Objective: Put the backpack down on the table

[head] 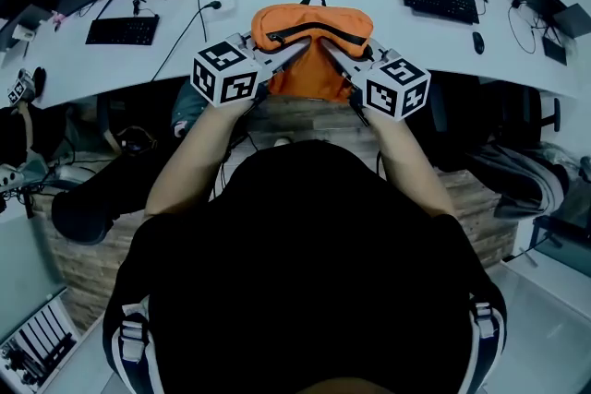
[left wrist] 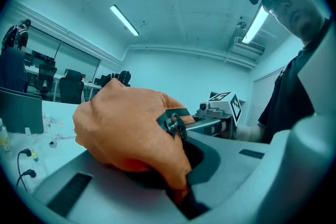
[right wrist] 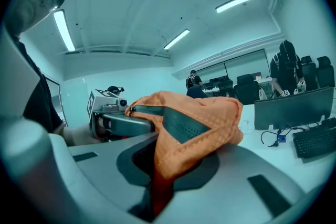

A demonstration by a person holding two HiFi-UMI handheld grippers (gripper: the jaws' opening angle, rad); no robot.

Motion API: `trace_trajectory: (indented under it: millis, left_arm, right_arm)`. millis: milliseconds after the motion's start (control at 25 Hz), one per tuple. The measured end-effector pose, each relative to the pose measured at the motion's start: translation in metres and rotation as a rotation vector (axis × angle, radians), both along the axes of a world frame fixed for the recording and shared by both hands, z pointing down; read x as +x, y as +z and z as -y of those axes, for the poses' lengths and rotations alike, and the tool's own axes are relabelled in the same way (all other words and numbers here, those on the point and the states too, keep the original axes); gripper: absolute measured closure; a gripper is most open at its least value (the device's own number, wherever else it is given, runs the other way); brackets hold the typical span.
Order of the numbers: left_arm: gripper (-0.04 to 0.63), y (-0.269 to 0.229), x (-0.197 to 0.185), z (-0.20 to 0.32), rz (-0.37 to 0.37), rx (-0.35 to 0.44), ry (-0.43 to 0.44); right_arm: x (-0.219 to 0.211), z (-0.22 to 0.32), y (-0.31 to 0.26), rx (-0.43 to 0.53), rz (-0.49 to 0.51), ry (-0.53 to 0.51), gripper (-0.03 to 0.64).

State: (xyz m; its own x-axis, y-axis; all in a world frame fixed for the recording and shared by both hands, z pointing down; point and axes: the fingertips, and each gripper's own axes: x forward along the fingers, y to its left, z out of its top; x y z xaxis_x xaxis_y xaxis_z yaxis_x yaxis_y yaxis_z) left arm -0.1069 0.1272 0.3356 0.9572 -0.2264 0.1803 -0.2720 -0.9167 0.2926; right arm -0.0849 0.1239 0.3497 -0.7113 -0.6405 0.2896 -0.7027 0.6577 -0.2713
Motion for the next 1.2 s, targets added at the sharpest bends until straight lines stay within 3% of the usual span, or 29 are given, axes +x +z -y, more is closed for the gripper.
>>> trace_trajectory:
  millis: [480,1200]
  left_arm:
    - [0.557,-0.01,-0.02,0.0,-0.034,-0.008,0.03]
    - [0.557,-0.003,0.019,0.036,-0.011,-0.026,0.051]
  right_arm:
    - [-0.02,0.002,-0.008,0.006,-0.004,0.013,0.566]
    - [0.019,0.039,0.0,0.004,0.011,0.041,0.566]
